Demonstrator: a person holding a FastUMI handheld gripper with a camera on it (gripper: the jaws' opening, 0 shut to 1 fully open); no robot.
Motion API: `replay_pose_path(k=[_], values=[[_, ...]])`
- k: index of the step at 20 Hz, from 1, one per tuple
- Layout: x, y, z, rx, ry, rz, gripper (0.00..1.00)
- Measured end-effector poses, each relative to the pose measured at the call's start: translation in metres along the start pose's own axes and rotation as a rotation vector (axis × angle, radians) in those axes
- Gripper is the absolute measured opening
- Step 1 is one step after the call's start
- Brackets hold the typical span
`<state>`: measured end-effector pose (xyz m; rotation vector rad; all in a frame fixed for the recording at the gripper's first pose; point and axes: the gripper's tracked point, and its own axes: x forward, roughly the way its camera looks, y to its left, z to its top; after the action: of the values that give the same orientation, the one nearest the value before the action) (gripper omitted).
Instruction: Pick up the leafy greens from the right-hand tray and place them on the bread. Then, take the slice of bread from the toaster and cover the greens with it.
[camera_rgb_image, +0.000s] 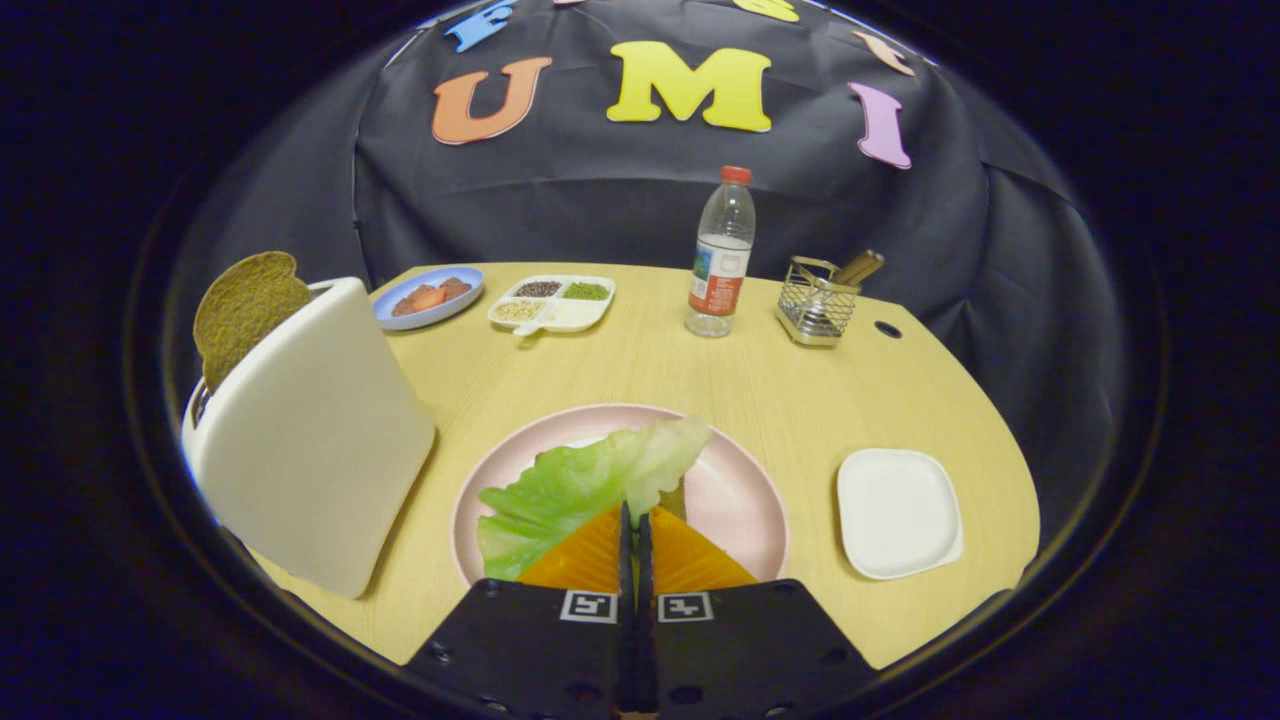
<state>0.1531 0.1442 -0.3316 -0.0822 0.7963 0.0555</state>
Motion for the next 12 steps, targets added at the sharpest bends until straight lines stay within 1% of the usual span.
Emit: replay_pose_path(k=[2, 3, 4, 5, 6, 7, 9, 11, 12], values=[[0.002, -0.003, -0.002, 0.015, 0.014, 0.004, 0.00], [0.001, -0.006, -0.002, 0.018, 0.013, -0.006, 0.04], [-0.001, -0.013, -0.001, 0.018, 0.011, -0.043, 0.08], [-0.005, -0.020, 0.002, 0.016, 0.000, -0.075, 0.16], [-0.008, -0.020, 0.004, 0.012, -0.012, -0.081, 0.24], [-0.010, -0.022, 0.005, 0.013, -0.022, -0.091, 0.24], [-0.017, -0.023, 0.009, 0.021, -0.040, -0.097, 0.61], [-0.035, -0.027, 0.010, 0.041, -0.050, -0.122, 0.97], [-0.045, -0.026, 0.013, 0.044, -0.057, -0.133, 0.97]])
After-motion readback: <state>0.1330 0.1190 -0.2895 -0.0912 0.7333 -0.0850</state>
